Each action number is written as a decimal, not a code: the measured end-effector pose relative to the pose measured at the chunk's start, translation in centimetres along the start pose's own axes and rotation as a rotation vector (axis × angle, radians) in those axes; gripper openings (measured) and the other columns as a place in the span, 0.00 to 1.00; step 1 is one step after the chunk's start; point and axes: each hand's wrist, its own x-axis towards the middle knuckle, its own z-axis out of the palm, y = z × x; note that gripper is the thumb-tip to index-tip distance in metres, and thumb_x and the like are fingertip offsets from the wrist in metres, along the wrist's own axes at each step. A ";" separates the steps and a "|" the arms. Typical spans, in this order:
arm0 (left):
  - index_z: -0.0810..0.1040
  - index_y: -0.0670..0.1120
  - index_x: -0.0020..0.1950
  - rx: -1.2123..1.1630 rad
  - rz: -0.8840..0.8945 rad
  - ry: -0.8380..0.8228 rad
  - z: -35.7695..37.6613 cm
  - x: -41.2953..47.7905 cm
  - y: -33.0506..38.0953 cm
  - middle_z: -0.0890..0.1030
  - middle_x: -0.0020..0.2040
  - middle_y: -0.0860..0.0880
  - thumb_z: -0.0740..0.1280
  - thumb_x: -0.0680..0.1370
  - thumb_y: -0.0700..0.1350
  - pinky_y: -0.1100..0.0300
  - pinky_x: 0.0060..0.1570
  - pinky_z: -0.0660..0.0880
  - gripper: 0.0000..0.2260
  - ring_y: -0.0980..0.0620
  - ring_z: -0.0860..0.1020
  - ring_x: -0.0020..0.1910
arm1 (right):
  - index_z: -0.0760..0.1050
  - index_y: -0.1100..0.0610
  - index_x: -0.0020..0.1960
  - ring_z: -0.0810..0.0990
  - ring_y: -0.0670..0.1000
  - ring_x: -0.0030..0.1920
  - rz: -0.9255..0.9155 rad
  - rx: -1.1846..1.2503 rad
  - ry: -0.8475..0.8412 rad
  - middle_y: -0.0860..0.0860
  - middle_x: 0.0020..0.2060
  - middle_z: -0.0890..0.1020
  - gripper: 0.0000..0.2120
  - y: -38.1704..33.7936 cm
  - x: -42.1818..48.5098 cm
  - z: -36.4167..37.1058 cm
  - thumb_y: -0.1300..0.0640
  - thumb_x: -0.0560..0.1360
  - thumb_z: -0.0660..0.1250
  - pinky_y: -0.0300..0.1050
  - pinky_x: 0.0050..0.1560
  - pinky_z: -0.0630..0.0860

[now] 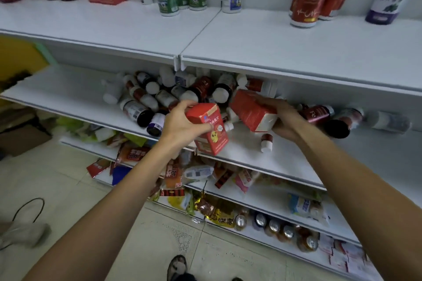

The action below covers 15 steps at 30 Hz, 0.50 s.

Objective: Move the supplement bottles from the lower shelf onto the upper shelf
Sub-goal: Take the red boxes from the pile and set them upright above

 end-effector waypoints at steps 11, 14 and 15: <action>0.71 0.54 0.60 -0.219 -0.029 0.312 -11.4 -6.2 -2.7 0.77 0.50 0.55 0.74 0.69 0.40 0.57 0.45 0.78 0.23 0.57 0.78 0.48 | 0.70 0.54 0.62 0.81 0.52 0.46 -0.171 -0.359 -0.289 0.53 0.51 0.81 0.24 0.8 1.1 14.4 0.66 0.69 0.73 0.50 0.47 0.80; 0.69 0.48 0.57 -0.284 -0.074 0.433 -15.3 -7.2 -3.6 0.77 0.45 0.56 0.72 0.71 0.37 0.65 0.39 0.75 0.19 0.60 0.77 0.42 | 0.71 0.54 0.60 0.80 0.48 0.44 -0.286 -0.463 -0.378 0.50 0.48 0.79 0.24 0.8 1.1 19.4 0.66 0.68 0.74 0.39 0.37 0.79; 0.70 0.47 0.56 -0.323 -0.086 0.460 -16.7 -7.5 -3.9 0.77 0.45 0.55 0.71 0.72 0.37 0.66 0.37 0.76 0.17 0.59 0.77 0.41 | 0.71 0.53 0.59 0.80 0.48 0.45 -0.322 -0.496 -0.418 0.49 0.47 0.79 0.24 0.8 1.2 21.0 0.65 0.68 0.74 0.38 0.37 0.79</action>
